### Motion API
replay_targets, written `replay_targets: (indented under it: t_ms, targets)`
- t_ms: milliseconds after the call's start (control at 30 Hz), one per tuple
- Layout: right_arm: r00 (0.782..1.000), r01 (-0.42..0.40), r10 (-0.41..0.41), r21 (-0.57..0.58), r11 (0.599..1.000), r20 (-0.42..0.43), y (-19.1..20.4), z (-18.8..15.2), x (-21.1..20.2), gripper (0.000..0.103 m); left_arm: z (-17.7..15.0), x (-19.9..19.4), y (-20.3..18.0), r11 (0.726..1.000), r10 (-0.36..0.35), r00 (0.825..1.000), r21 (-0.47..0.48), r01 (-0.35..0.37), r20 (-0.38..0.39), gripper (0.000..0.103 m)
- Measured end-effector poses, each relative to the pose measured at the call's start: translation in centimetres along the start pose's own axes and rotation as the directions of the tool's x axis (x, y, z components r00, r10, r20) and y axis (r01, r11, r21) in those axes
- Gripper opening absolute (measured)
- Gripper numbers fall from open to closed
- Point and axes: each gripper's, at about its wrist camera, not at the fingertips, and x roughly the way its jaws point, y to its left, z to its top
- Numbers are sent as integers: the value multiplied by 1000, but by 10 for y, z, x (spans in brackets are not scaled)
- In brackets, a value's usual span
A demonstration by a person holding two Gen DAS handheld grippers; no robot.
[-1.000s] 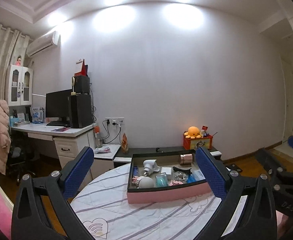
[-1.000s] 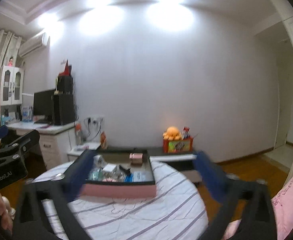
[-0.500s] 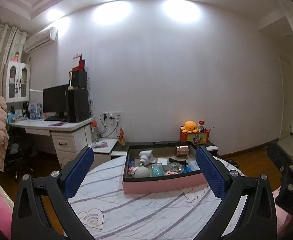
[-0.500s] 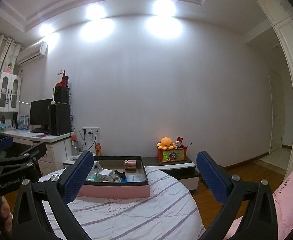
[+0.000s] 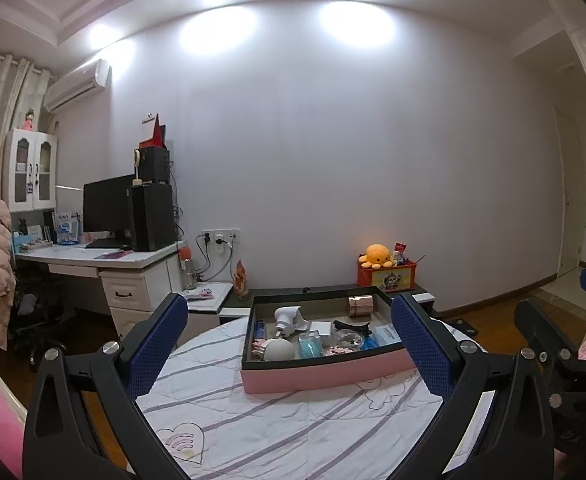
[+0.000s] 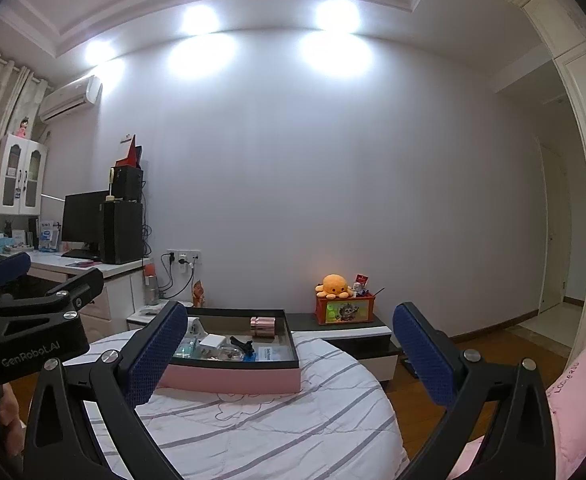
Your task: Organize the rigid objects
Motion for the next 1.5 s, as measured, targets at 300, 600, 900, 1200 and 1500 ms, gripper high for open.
replay_targets:
  t_ms: [300, 600, 900, 1200, 1500]
  targets:
    - [999, -15, 17, 39, 999, -31, -8, -1, 7, 103, -1, 3, 0, 1000, 9, 1000, 0, -9, -16, 103]
    - [997, -25, 32, 98, 995, -66, -20, -2, 12, 103, -3, 8, 2, 1000, 8, 999, -4, -8, -37, 103]
    - [998, -15, 19, 75, 997, -55, -17, 1, 13, 103, -3, 8, 2, 1000, 9, 999, -7, -9, -34, 103]
    - [999, -10, 12, 53, 999, -41, -13, 2, 12, 103, -2, 9, 4, 1000, 26, 999, -14, -27, -31, 103]
    - [998, -22, 25, 63, 998, -52, -16, 1, 15, 103, -3, 9, 6, 999, 44, 998, -16, -45, -33, 103]
